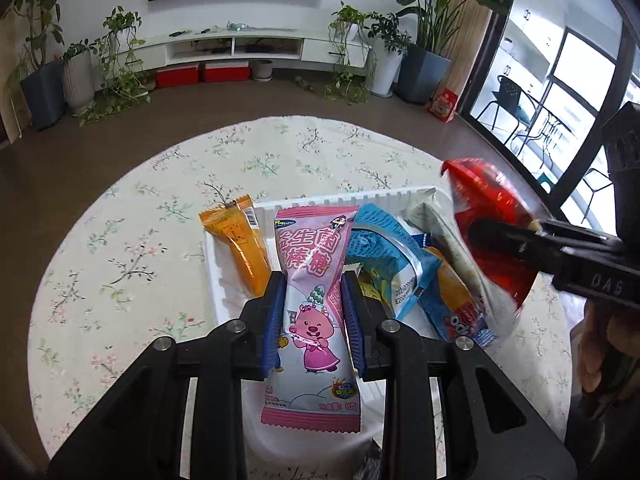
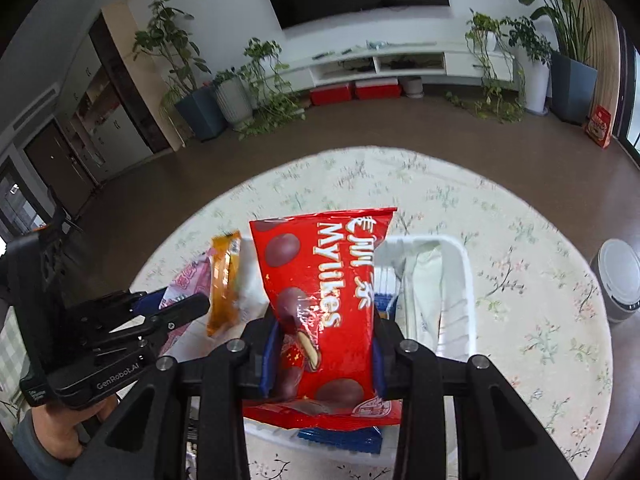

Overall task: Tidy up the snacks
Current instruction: 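Carry both packets into the white tray and open both tools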

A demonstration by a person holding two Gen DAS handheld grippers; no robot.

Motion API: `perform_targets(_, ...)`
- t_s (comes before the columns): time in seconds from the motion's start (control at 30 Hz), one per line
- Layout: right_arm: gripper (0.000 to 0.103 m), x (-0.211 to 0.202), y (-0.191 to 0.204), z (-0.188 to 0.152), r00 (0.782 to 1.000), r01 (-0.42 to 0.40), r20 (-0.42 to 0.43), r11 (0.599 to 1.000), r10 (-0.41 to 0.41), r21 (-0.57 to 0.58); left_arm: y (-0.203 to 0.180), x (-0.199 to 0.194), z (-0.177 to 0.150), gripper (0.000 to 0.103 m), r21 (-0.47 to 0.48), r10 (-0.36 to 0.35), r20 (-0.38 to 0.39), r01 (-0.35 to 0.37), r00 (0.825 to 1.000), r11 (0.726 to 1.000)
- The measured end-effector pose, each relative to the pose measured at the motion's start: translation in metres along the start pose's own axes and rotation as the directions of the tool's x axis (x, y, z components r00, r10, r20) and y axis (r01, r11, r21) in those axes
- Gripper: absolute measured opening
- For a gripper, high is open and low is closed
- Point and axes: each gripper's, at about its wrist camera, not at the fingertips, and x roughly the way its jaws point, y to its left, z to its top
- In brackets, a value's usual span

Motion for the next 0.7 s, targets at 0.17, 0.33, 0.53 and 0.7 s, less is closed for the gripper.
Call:
perform_targets(0.17, 0.038, 0.023, -0.006, -0.013, 0.997, 0.052, -0.050, 0.999, -0.051, 0.004, -0.005, 0.029, -0.001, 0.027, 0.038, 0.016, -0.022, -0.015, 1.000, 0.999)
perform_targets(0.33, 0.039, 0.032, -0.008, -0.018, 0.993, 0.105, -0.050, 0.994, -0.106, -0.005, -0.006, 0.054, -0.002, 0.028, 0.050, 0.041, -0.046, -0.039, 0.998, 0.998)
perform_targets(0.53, 0.048, 0.039, -0.010, -0.023, 0.991, 0.122, -0.057, 0.992, -0.123, -0.018, -0.005, 0.076, -0.002, 0.028, 0.062, 0.058, -0.054, -0.054, 0.997, 0.997)
perform_targets(0.7, 0.057, 0.041, -0.003, -0.024, 0.989, 0.138, -0.054, 0.989, -0.141, -0.059, -0.004, 0.082, -0.004, 0.030, 0.071, 0.068, -0.056, -0.064, 0.996, 0.995)
